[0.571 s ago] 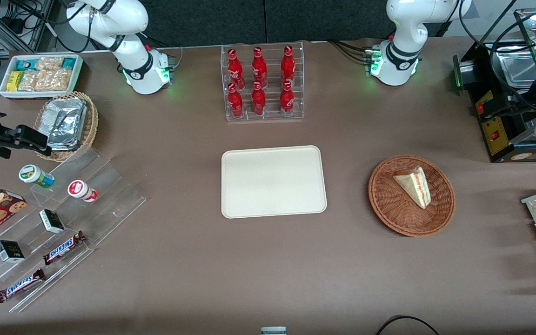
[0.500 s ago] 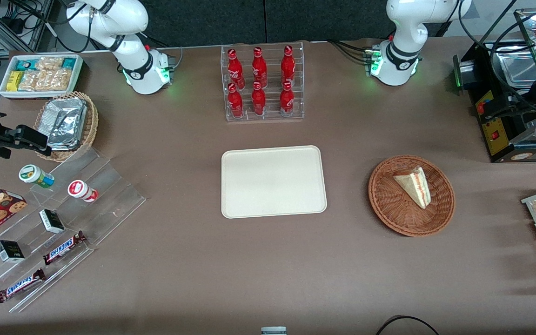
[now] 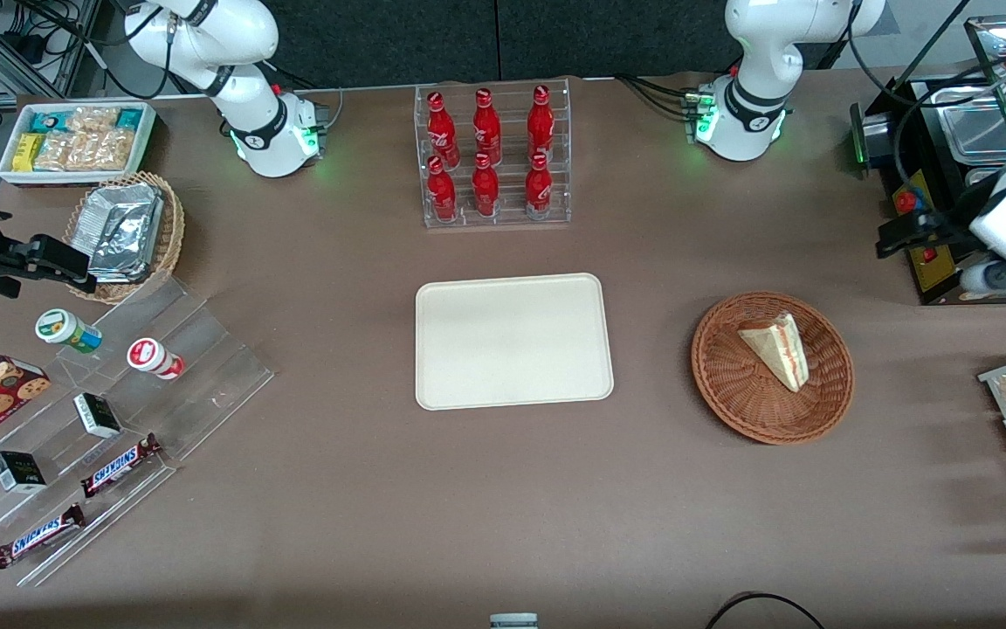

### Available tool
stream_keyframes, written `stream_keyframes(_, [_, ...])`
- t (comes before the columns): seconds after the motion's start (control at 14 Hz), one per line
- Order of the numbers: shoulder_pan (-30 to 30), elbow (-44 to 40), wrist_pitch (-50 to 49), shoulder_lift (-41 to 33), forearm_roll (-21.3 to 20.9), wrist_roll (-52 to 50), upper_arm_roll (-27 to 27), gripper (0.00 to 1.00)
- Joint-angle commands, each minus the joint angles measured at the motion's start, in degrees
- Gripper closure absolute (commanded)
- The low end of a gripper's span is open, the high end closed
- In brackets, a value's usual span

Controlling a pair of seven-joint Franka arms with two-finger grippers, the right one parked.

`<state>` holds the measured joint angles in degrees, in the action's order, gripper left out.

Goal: Place sandwich from basket to tray
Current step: 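Move the left gripper over the sandwich in the wicker basket, then lower the left gripper and close it on the wrapped sandwich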

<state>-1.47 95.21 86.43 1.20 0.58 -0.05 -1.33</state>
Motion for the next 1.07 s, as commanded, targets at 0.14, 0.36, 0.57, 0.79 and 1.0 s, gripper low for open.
stream_keyframes(0.14, [-0.81,8.04,7.68,-0.68,0.30,-6.43,-0.07,0.00])
stream_keyframes(0.36, [-1.86,14.45,16.37,-0.59,0.13,-11.18,0.01,0.00])
stream_keyframes(0.57, [-2.57,19.82,24.64,-0.15,0.04,-17.42,0.89,0.00])
stream_keyframes(0.79, [-2.83,26.84,35.60,-0.24,-0.22,-23.66,1.24,0.00])
stream_keyframes(1.0, [-2.83,32.22,44.16,1.07,-0.31,-26.40,1.24,0.00])
